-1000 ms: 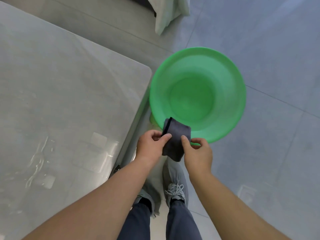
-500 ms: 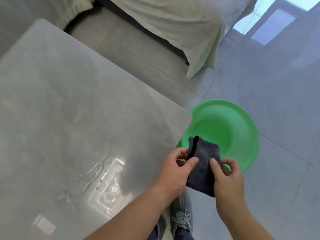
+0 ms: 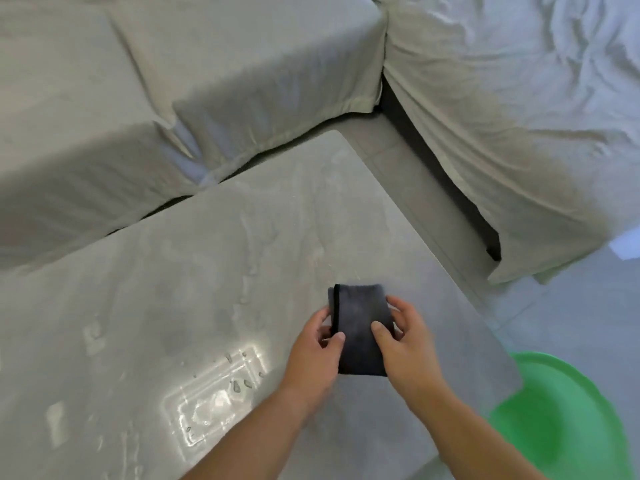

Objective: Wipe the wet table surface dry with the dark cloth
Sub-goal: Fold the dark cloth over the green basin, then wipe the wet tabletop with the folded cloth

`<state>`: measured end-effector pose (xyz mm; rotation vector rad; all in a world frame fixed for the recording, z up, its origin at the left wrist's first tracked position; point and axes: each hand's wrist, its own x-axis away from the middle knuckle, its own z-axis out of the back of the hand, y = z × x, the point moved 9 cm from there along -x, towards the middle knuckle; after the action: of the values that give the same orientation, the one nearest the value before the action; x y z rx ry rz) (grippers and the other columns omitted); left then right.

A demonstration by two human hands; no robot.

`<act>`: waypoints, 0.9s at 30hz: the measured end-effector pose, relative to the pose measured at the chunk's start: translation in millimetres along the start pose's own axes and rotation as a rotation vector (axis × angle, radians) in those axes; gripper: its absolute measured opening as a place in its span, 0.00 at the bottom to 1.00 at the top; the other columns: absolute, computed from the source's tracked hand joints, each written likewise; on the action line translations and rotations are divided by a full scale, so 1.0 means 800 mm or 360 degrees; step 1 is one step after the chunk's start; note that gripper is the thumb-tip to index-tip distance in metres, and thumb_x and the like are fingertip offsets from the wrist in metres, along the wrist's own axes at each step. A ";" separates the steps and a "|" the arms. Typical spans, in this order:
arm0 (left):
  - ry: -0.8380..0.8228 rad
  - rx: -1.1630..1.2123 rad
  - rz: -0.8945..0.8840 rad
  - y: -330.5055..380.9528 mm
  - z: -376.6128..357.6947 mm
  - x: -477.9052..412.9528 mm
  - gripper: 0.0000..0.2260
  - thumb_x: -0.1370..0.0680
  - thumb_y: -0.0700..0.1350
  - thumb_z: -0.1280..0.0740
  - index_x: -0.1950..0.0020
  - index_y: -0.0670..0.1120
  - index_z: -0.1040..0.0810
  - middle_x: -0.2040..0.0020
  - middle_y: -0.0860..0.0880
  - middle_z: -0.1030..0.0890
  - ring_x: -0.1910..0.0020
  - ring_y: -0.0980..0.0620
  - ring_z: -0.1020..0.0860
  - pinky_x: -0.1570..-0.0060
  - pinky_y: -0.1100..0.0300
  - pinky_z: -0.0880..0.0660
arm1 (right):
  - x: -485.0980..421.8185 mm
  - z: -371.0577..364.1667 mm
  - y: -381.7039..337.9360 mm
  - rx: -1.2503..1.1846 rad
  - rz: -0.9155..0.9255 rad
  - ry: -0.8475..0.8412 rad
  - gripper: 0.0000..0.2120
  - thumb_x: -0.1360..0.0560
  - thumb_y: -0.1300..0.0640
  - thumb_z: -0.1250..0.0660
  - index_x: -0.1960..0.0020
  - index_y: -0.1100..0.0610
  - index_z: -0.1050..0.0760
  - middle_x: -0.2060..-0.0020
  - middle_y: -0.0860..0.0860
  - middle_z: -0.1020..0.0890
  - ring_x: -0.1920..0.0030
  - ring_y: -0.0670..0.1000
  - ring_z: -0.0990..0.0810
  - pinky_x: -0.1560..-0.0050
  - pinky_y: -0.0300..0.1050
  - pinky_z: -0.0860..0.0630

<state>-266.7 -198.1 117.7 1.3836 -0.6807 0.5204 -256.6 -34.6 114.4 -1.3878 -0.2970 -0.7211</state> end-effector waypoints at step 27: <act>0.0766 -0.1325 -0.0466 0.159 0.122 -0.224 0.20 0.19 0.47 0.38 0.26 0.47 0.30 0.27 0.46 0.31 0.27 0.45 0.36 0.26 0.52 0.39 | -0.306 -0.135 -0.190 0.1934 0.0995 -0.0288 0.29 0.18 0.44 0.44 0.19 0.49 0.46 0.18 0.52 0.56 0.19 0.58 0.60 0.21 0.57 0.56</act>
<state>-494.9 -268.2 86.3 0.5215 -0.2318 0.2612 -559.3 -70.0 69.1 -0.3107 -0.3292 0.1588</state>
